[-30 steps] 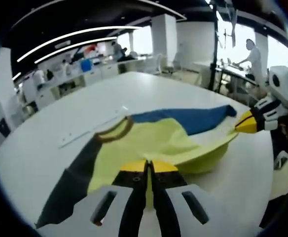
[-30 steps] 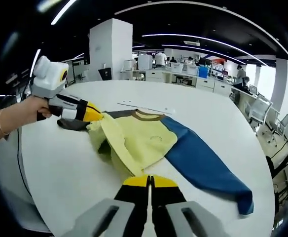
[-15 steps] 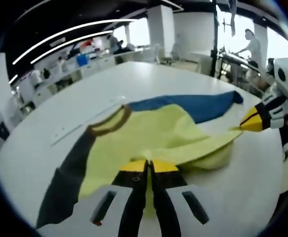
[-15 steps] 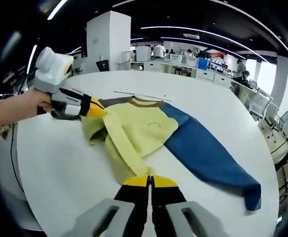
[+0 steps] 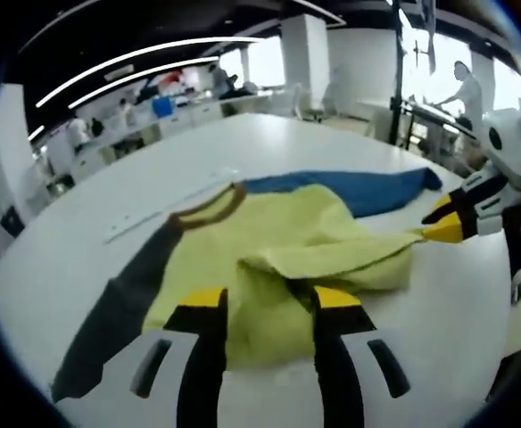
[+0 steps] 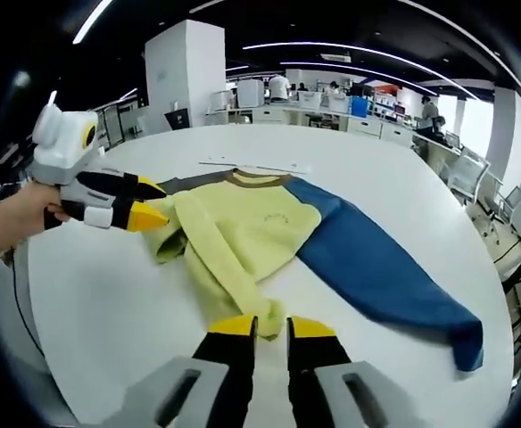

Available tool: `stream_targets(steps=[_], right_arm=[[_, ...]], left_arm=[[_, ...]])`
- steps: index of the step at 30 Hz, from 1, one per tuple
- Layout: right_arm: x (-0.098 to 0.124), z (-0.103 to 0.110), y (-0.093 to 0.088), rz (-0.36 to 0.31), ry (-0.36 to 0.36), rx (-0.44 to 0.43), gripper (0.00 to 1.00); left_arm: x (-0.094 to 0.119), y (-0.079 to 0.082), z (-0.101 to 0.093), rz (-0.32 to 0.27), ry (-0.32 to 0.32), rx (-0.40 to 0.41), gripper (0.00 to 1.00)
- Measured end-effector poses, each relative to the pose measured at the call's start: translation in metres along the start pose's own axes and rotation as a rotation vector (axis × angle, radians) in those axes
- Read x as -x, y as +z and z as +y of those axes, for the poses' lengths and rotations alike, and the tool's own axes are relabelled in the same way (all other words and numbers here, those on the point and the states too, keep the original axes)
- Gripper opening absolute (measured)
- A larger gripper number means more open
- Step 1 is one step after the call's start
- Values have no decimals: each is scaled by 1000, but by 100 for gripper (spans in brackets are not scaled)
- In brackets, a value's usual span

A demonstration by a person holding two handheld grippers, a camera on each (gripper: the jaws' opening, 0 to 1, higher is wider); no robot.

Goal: Fold the garment on the visible template until the final outline fits inside the template.

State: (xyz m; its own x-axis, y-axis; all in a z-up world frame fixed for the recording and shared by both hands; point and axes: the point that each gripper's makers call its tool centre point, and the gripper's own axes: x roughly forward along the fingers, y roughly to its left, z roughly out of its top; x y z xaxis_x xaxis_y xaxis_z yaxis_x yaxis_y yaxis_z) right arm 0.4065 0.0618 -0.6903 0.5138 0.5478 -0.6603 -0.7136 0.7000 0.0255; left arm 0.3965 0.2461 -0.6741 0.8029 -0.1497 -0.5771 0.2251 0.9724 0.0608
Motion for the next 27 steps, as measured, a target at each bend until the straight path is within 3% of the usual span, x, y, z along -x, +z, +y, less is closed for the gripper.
stream_targets(steps=[4,11,13,19,27], right_arm=[[3,2,2,-8,7,1,17],[5,4,-1,-3,13,7,20],[6,3,-2,-5,10,5,20],[6,3,-5,1,9,-3,19],[8,5,-4,-8,17,-11,19]], left_arm=[[5,-5,-7,-4,26,37,39],[4,-29,-15,53,101,44,34],[8,-37,-13,67,147,113,31],[6,-40,-27,47,150,100,24],[-7,-42,-26,55,168,120,21]])
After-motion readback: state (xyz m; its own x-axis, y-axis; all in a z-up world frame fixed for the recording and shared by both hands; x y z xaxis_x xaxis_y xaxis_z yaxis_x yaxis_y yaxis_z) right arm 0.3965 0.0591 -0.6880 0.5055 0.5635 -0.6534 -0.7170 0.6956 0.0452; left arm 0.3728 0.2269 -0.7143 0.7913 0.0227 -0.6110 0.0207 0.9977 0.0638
